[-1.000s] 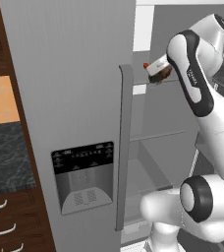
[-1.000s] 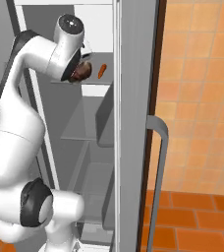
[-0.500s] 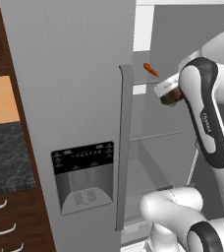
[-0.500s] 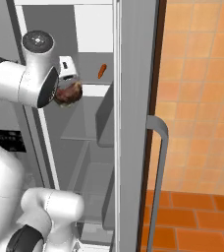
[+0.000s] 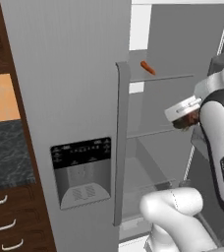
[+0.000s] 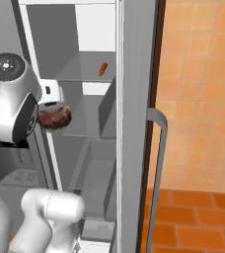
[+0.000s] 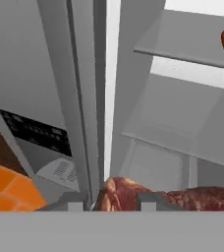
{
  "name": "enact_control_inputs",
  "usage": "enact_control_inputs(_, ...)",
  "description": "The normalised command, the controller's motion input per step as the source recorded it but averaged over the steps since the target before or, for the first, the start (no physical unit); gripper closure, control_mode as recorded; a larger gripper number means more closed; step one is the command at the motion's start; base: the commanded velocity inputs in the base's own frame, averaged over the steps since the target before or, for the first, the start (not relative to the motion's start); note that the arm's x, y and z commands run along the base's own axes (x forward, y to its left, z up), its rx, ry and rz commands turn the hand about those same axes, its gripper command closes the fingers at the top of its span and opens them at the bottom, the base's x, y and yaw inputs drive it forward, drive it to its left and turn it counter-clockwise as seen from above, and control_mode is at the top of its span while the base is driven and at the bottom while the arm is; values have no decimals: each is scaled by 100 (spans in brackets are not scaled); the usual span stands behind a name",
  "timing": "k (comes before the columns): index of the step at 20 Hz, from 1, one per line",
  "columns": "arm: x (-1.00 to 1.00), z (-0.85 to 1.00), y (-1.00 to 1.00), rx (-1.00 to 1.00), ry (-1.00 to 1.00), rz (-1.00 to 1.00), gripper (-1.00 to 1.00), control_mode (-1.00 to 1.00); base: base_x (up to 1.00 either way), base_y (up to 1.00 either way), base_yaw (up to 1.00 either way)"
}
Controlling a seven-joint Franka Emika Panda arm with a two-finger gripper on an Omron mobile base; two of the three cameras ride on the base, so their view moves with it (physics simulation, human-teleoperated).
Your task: Place one carrot and one steak in each tupperware on the nearby counter, to pack two identical lunches.
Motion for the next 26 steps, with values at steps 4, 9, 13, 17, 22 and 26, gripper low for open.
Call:
enact_control_inputs(4, 0, 0, 0, 0, 0, 0, 100, 100, -77, 47, -4)
enact_control_inputs(9, 0, 0, 0, 0, 0, 0, 100, 100, -3, 99, -1)
enact_control_inputs(13, 0, 0, 0, 0, 0, 0, 100, 100, 0, 100, -2)
enact_control_inputs(17, 0, 0, 0, 0, 0, 0, 100, 100, 1, 100, -4)
enact_control_inputs(22, 0, 0, 0, 0, 0, 0, 100, 100, 21, 100, 0)
enact_control_inputs(26, 0, 0, 0, 0, 0, 0, 100, 100, 32, 100, 0)
